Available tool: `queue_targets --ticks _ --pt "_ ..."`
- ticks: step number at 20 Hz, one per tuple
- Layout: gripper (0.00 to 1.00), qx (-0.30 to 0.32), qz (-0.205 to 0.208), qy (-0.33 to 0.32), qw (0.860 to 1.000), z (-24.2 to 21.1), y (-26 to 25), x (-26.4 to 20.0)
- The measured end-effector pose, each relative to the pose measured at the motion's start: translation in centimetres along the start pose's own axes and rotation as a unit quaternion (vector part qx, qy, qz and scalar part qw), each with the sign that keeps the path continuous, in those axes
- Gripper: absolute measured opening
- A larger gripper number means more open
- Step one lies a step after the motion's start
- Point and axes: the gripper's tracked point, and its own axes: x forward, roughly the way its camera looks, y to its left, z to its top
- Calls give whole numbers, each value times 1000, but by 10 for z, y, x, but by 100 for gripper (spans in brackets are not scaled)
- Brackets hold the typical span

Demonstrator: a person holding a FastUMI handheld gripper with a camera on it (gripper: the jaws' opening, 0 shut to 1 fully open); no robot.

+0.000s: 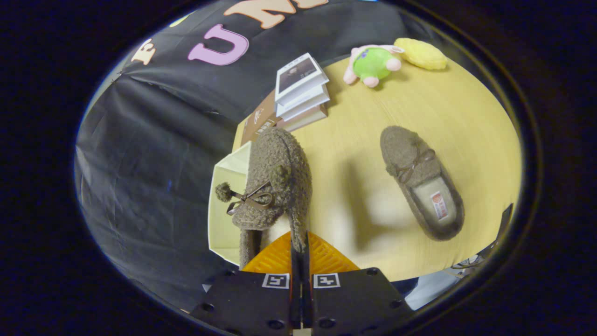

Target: Open the storage box then place both shoes into the box .Put the left shoe in first, then the right shoe, with the right side of both shoes facing outward in a uniform manner.

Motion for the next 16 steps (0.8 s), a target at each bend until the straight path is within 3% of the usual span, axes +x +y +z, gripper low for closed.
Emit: queue_targets --ticks 4,9,12,16 --pt "5 -1 28 -10 1000 5 57 -10" --pt "5 38 68 15 997 -4 129 27" --pt "5 41 45 35 998 -18 144 64" --pt "5 45 -18 51 998 -36 136 110"
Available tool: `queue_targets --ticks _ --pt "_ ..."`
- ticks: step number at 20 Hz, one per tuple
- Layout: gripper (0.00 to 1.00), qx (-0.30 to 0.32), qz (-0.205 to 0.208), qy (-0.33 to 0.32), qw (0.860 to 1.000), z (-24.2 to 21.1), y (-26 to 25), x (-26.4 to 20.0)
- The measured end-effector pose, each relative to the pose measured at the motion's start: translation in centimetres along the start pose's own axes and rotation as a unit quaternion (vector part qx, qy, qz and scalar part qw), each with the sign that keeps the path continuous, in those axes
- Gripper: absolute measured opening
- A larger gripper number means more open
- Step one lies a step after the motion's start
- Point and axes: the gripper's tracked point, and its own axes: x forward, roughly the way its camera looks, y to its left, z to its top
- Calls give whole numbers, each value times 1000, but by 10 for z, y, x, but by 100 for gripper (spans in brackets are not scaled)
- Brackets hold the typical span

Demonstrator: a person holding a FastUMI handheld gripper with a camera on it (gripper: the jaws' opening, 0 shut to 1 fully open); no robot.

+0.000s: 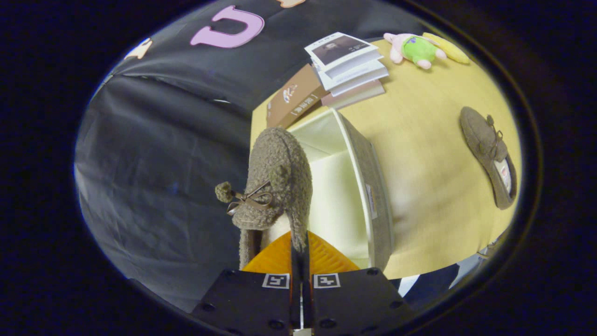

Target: Open the storage box then place both shoes into the box .Put the left shoe in first, then the right shoe, with the right side of both shoes facing outward in a uniform manner.

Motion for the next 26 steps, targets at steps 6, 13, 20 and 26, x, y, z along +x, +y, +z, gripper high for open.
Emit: queue_targets --ticks 6,13,20,26 --pt "5 -15 -81 4 997 -11 -9 55" --pt "10 -45 -129 14 991 -22 -20 93" --pt "18 -68 -107 6 992 -22 -17 94" --pt "99 -82 -10 -5 997 -20 18 46"
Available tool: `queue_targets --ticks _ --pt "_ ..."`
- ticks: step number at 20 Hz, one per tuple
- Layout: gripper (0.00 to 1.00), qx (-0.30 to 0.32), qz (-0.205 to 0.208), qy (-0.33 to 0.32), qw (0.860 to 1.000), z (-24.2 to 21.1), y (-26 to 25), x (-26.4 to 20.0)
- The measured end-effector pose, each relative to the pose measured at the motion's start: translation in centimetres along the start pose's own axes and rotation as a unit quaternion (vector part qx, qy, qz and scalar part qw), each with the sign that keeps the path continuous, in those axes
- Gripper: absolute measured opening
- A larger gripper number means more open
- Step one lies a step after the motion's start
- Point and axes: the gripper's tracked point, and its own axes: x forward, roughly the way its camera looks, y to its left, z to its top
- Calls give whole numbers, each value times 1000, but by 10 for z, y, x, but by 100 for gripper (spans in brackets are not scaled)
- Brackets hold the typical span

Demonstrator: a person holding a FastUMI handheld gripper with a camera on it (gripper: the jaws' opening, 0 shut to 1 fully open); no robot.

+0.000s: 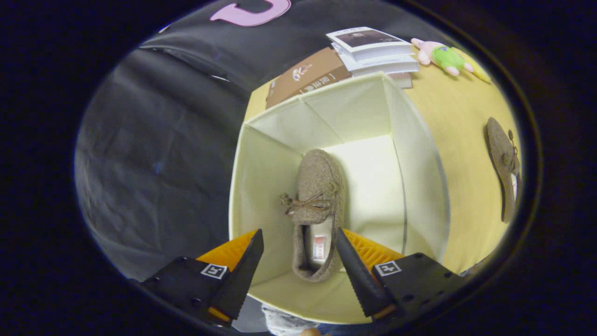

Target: Open the storage box then place both shoes into the box .Put the left shoe in first, then the right shoe, with the right side of both shoes facing outward in a uniform manner.

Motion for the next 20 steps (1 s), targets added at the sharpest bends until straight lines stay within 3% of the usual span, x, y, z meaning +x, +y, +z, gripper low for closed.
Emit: queue_targets --ticks 9,15,20 --pt "100 -5 28 -65 997 49 -40 -113" --pt "100 -26 -82 -99 991 74 -160 -173" --pt "100 -56 -177 -74 980 74 -266 -191"
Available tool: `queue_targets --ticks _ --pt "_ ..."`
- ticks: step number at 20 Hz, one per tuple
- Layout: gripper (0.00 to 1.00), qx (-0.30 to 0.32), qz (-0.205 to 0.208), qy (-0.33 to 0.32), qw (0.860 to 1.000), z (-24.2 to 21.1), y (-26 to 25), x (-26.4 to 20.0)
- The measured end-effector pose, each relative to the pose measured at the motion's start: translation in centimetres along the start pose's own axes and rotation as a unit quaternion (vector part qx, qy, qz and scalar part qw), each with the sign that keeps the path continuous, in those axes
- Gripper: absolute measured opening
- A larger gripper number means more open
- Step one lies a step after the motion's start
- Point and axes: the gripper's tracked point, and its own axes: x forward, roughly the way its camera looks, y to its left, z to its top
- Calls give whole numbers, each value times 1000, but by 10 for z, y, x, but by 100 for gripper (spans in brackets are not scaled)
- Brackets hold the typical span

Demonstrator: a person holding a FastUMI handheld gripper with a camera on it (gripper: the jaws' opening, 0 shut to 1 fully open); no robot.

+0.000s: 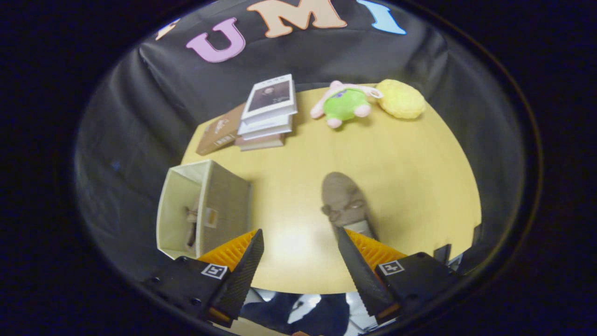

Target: Open the storage box then place both shoes into the box .Put the left shoe in first, then the right shoe, with the right side of both shoes facing outward in a uniform manner.

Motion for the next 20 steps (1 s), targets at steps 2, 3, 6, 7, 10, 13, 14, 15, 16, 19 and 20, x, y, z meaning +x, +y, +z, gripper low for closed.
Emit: queue_targets --ticks 2,3,6,7,10,13,14,15,16,19,20 --pt "100 -7 -15 18 1000 -7 -24 9" --pt "100 -10 -19 23 1000 -9 -33 14" --pt "100 -30 -40 40 998 -15 -63 35" --pt "99 -40 -49 49 997 -18 -75 44" --pt "89 -46 -55 72 995 -28 -92 67" --pt "79 -38 -53 96 993 -39 -103 90" --pt "74 -41 -59 102 992 -42 -109 96" --pt "68 -44 -62 106 991 -44 -114 101" --pt "63 -48 -67 109 991 -44 -119 106" --pt "46 -43 -61 116 990 -46 -122 112" --pt "41 -43 -58 116 991 -47 -122 114"
